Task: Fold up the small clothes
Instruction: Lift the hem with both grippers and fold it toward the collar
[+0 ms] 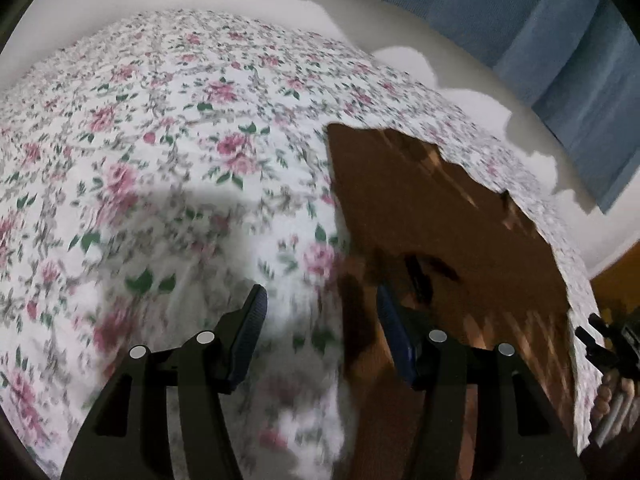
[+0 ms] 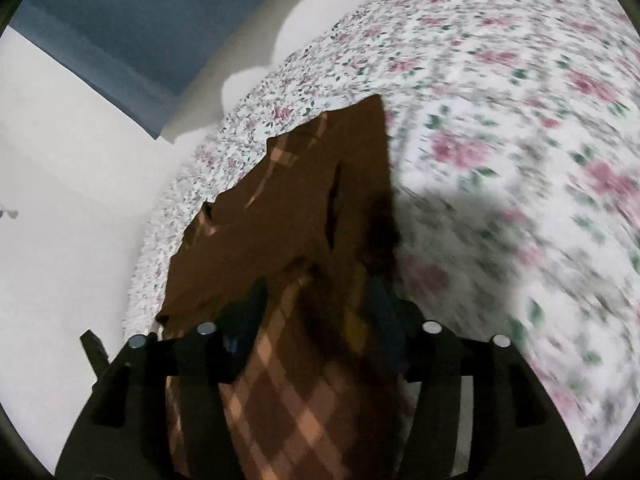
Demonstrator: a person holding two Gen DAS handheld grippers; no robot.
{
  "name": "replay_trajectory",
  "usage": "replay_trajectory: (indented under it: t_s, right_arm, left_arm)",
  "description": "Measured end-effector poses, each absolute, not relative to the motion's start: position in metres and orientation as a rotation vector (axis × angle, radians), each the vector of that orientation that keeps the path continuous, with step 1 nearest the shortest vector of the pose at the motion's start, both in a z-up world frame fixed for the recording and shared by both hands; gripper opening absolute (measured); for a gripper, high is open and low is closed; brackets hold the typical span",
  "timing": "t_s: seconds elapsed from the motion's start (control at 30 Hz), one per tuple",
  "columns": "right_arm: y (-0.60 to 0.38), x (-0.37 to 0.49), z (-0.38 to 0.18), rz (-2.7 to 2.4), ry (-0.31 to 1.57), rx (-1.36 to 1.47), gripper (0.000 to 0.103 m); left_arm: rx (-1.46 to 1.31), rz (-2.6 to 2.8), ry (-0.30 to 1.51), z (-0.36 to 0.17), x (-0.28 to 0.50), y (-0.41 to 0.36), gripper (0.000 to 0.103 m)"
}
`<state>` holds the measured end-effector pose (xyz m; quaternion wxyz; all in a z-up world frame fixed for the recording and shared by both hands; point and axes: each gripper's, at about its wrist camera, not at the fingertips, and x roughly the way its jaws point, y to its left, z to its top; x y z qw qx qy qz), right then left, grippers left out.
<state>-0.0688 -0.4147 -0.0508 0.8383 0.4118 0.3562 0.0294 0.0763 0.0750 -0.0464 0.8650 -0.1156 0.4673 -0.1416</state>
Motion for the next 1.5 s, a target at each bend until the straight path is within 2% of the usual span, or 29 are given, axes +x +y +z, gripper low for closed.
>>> replay_trajectory:
  t_s: [0.27,0.57,1.07,1.13,1.2,1.5]
  right_arm:
    - [-0.415,-0.155,-0.072,0.119,0.807,0.926,0.059]
    - [-0.384,-0.208,-0.082,0.274,0.875,0.948,0.065]
    - [-0.349,-0.253,-0.079,0.445,0.936,0.943,0.066]
    - [-0.348,-0.256,-0.079,0.454,0.939,0.948,0.066]
    - [-0.347,-0.258,-0.079,0.46,0.939,0.947,0.066]
    - [-0.327,-0.249,-0.076,0.489,0.962,0.888,0.066]
  left_arm:
    - [-0.249,-0.472,1.04,-0.042,0.006,0.094,0.057]
    - [-0.3,-0.635,1.092,-0.045,-0.062,0.107,0.057]
    - [-0.328,-0.799,1.15,-0.049,-0.11,0.099,0.057]
    - [-0.318,-0.812,1.149,-0.048,-0.113,0.096,0.054]
    - [-0.288,-0.794,1.146,-0.049,-0.114,0.093,0.047]
    - [-0.333,-0.845,1.176,-0.052,-0.119,0.098,0.046]
